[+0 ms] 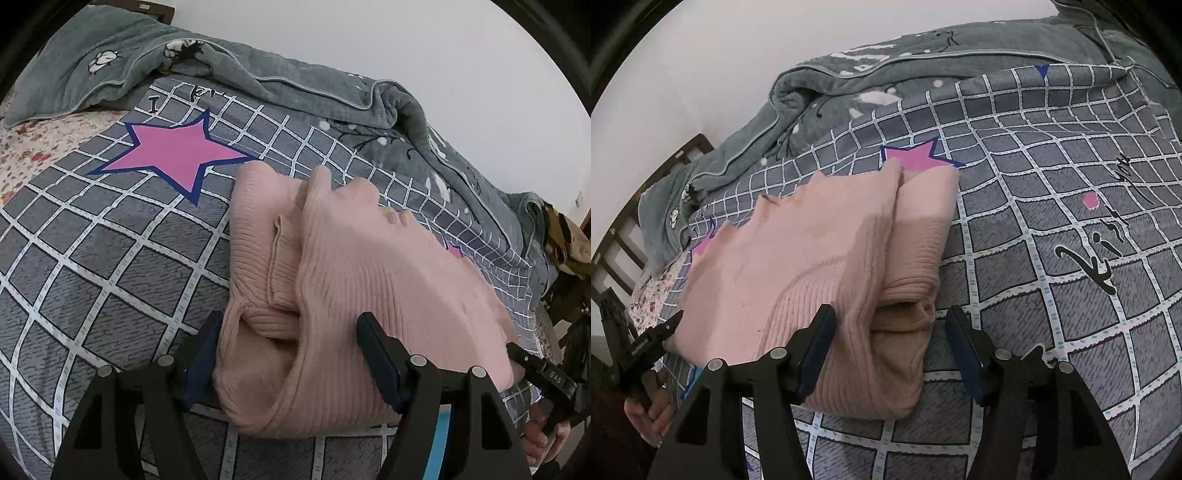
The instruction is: Fold small clothes
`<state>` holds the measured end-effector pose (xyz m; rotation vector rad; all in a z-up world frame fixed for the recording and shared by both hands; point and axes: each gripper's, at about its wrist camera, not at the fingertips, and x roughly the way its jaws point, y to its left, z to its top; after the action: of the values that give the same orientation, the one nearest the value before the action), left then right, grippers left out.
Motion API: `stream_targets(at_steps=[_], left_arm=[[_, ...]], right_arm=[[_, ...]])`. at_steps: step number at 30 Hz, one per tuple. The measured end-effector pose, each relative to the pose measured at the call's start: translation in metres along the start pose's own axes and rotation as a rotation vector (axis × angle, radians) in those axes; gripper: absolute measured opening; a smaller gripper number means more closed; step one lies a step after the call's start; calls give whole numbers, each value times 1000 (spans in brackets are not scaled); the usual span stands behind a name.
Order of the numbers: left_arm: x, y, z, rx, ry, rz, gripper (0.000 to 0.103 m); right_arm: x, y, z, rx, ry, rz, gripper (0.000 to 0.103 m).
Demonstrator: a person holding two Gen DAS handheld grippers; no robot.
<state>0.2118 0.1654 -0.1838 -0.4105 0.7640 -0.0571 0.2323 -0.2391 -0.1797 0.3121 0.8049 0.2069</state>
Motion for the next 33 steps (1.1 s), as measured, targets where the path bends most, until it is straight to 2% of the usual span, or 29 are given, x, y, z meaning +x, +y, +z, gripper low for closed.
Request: stream_targets(at_steps=[14, 20, 28, 31, 33], left_arm=[[0, -4, -1, 18, -9, 31, 72], [2, -6, -1, 10, -12, 35, 75], [9, -3, 7, -31, 6, 7, 75], [12, 1, 10, -68, 14, -8, 68], [14, 4, 13, -96, 20, -13, 54]], right_arm=[[2, 5, -2, -35, -10, -25, 61], [10, 3, 4, -26, -5, -15, 62], [19, 5, 11, -32, 6, -15, 62], [24, 5, 14, -28, 12, -10, 62], [28, 6, 16, -31, 18, -11, 63]])
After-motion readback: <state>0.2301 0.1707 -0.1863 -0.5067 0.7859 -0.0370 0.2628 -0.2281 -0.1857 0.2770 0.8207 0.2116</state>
